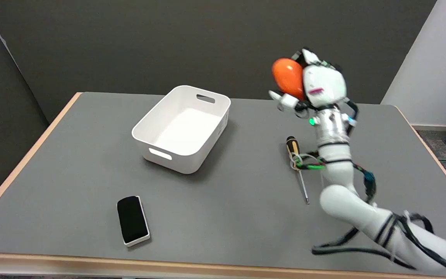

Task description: Place mango into white box.

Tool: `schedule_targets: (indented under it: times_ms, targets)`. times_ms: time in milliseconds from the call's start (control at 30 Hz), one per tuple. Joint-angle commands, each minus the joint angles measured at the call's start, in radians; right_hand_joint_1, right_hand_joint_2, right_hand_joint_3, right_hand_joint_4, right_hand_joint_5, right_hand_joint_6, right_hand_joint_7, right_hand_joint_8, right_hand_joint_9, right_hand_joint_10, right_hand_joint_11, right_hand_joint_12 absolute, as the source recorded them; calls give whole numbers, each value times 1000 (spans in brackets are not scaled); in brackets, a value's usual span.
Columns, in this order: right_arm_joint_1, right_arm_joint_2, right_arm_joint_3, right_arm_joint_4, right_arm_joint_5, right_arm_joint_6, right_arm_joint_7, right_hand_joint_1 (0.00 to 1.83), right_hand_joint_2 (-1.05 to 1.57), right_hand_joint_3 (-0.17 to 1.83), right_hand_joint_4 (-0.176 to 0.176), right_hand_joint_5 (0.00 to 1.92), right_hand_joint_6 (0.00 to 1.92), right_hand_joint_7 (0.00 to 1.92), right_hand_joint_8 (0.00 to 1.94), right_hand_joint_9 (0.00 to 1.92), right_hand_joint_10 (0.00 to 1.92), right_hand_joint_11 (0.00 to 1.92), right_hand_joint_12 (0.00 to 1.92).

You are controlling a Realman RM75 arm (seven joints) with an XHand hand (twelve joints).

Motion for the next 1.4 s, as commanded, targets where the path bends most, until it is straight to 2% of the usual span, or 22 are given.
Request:
schedule_targets:
  times_ms: [33, 100, 267, 333, 600, 833, 867, 900, 933, 1000, 1067, 1133, 1200, 1267, 1400]
  targets:
    - [489, -255, -229, -457, -145, -365, 324, 1114, 1201, 376, -176, 512, 1694, 567, 1768, 843, 1921, 539, 1921]
    - [537, -325, -234, -581, -138, -407, 353, 1115, 1198, 378, -176, 515, 1692, 570, 1765, 846, 1921, 530, 1921]
    - [611, -432, -259, -845, -138, -482, 450, 1120, 1187, 386, -176, 527, 1680, 580, 1752, 858, 1920, 520, 1921]
    - [624, -458, -263, -900, -145, -505, 488, 1121, 1185, 386, -176, 530, 1675, 583, 1748, 860, 1920, 516, 1921]
    - [613, -475, -269, -883, -145, -518, 512, 1122, 1185, 384, -176, 532, 1672, 586, 1744, 841, 1903, 463, 1921]
    - [557, -441, -250, -788, -138, -505, 514, 1125, 1181, 385, -176, 536, 1666, 591, 1738, 844, 1896, 457, 1921]
    - [552, -438, -247, -780, -138, -506, 514, 1088, 1182, 372, -155, 549, 1652, 640, 1754, 848, 1893, 441, 1921]
    - [544, -431, -240, -766, -145, -507, 518, 996, 1186, 339, -103, 578, 1620, 759, 1794, 858, 1891, 405, 1921]
    - [540, -421, -237, -748, -146, -505, 521, 830, 1078, 437, -54, 501, 1356, 722, 1534, 754, 1682, 373, 1841]
    - [535, -409, -229, -716, -146, -506, 523, 335, 642, 880, 46, 135, 362, 347, 420, 312, 844, 301, 1511]
    - [532, -395, -227, -686, -146, -499, 524, 291, 650, 830, 49, 91, 321, 235, 310, 191, 727, 215, 1391]
    - [528, -382, -226, -659, -146, -493, 524, 255, 594, 861, 42, 48, 269, 78, 248, 68, 626, 115, 1317]
    - [518, -367, -219, -623, -146, -487, 524, 236, 589, 848, 38, 13, 271, 9, 213, 18, 578, 74, 1284]
    - [506, -354, -212, -590, -146, -452, 524, 177, 556, 914, 36, 23, 216, -1, 173, 12, 522, 93, 1157]
    - [421, -280, -122, -436, -131, -331, 524, 176, 562, 921, 34, 21, 202, -1, 153, 7, 500, 79, 1134]
